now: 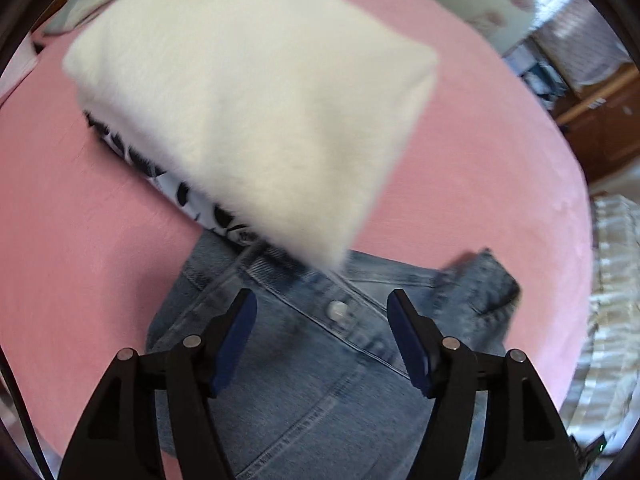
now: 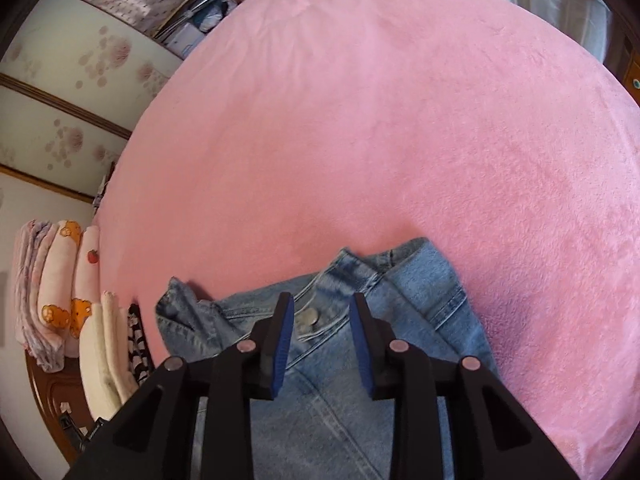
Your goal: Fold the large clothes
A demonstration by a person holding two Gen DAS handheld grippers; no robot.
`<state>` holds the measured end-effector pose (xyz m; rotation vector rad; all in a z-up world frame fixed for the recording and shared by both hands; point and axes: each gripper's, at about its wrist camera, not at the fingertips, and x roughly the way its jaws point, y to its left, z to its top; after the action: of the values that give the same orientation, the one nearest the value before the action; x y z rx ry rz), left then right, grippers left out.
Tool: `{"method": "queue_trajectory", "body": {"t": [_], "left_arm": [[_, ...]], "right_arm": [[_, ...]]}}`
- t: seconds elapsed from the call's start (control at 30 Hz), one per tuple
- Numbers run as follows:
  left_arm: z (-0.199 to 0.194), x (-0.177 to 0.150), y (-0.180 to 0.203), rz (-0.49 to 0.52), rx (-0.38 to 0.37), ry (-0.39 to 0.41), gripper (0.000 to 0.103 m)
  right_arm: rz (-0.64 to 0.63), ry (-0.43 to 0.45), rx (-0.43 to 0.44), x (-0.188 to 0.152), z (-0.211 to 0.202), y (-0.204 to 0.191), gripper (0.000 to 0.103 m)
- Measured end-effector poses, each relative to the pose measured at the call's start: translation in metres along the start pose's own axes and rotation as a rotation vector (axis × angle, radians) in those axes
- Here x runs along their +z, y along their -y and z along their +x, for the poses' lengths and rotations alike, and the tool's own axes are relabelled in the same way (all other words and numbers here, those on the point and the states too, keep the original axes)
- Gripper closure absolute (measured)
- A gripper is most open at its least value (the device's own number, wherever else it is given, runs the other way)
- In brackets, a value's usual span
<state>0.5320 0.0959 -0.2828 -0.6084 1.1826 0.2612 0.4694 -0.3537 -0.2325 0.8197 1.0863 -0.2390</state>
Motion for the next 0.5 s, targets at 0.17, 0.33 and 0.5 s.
{"method": "queue_trajectory", "body": {"t": [0.17,0.33,0.5], "left_arm": [[-0.019,-0.034,0.009,0.148,-0.062,0.048,0.037],[-0.024,-0.08,0.012,0.26,-0.112,0.082,0.037],[-0.021,-0.119,0.01,0.329,-0.141,0.051,0.038]], "right_arm": [[-0.006,0.003,0.064,-0.019,-0.014,0.001,0.074],[-0.095,0.03,0.115,-0.052,-0.023,-0.009,0.074],[-0.279,0.037,0.137,-0.097,-0.019,-0.029,0.075]]}}
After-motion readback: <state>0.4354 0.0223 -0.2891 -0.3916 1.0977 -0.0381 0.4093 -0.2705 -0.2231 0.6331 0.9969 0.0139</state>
